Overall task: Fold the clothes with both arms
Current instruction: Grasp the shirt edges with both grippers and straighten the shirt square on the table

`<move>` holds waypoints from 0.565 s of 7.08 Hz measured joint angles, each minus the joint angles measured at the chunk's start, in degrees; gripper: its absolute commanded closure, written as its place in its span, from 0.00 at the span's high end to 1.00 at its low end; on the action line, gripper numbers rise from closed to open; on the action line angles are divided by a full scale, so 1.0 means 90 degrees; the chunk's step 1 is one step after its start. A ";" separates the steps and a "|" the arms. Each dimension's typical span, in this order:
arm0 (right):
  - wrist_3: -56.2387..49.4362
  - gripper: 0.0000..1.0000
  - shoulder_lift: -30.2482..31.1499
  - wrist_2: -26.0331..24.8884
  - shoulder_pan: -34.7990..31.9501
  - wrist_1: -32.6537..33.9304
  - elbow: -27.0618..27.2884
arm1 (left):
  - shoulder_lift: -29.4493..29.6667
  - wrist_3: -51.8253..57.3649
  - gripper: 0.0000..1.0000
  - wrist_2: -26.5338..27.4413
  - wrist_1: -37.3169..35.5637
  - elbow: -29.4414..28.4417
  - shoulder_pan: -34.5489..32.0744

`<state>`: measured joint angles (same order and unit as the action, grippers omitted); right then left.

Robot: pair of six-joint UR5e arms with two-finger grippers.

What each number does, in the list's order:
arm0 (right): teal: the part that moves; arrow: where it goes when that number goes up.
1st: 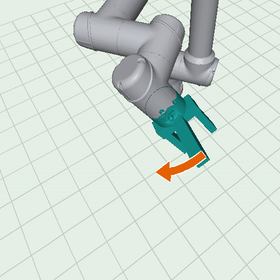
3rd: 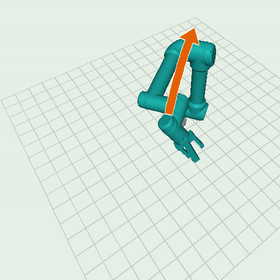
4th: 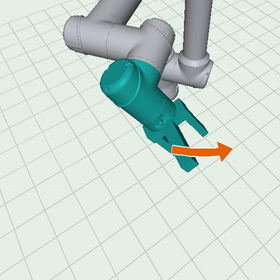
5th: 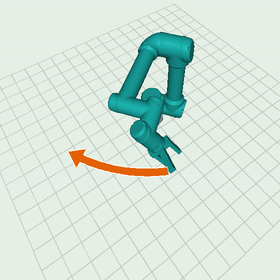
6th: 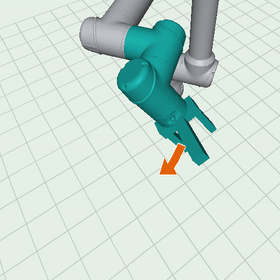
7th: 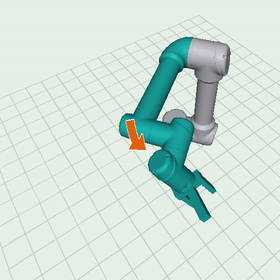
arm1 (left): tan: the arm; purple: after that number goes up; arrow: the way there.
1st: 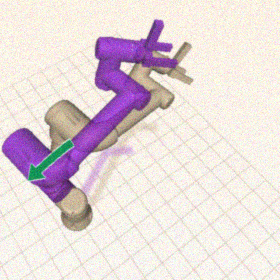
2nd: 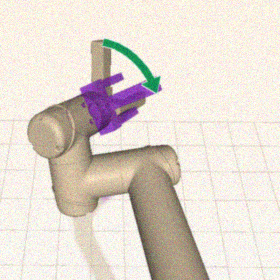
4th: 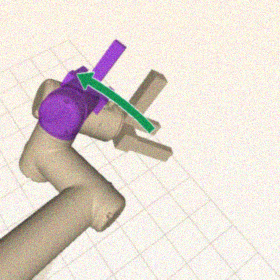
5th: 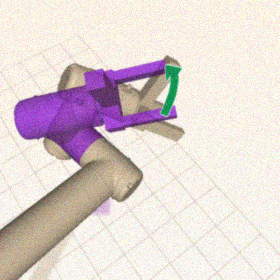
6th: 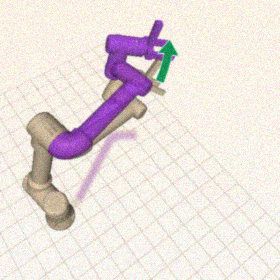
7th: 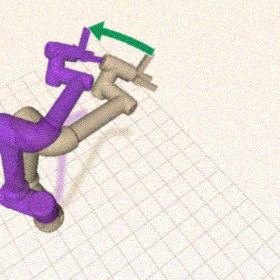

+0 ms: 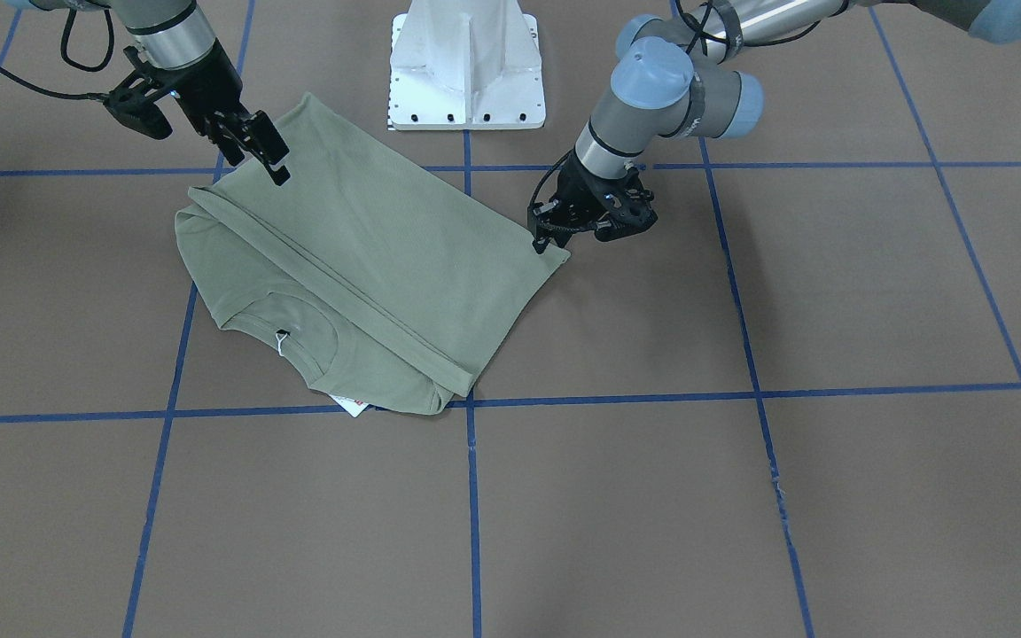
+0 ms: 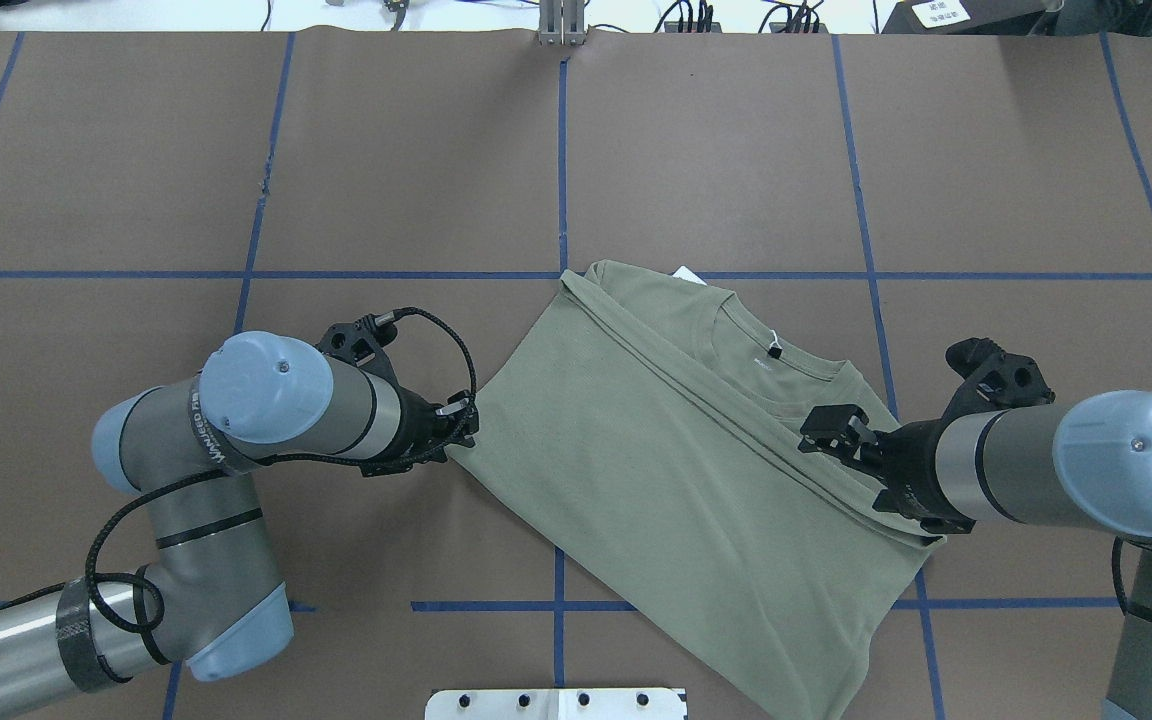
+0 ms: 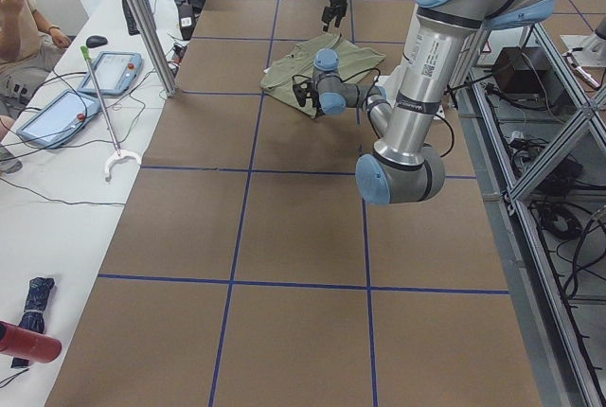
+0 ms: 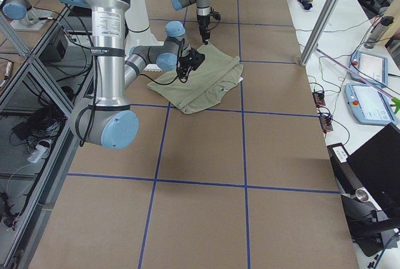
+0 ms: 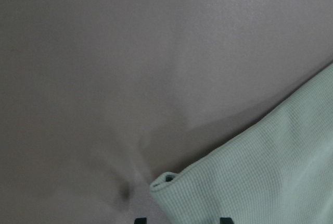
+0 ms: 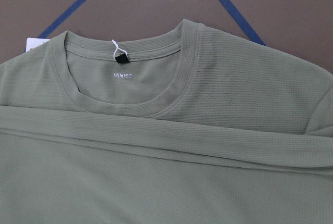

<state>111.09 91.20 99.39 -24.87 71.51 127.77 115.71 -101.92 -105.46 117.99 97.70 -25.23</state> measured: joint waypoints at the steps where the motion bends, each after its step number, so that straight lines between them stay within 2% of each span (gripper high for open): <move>1: 0.0002 1.00 0.0006 -0.0005 -0.0020 0.0002 0.0010 | 0.0055 0.0000 0.00 0.0080 -0.0002 -0.0073 -0.0010; 4: 0.0009 1.00 0.0000 -0.0008 -0.0073 0.0004 0.0028 | 0.0070 0.0394 0.00 0.0351 -0.0010 -0.0218 -0.0433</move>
<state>111.18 91.20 99.32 -25.53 71.54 128.02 116.35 -98.38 -102.29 117.89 95.73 -29.13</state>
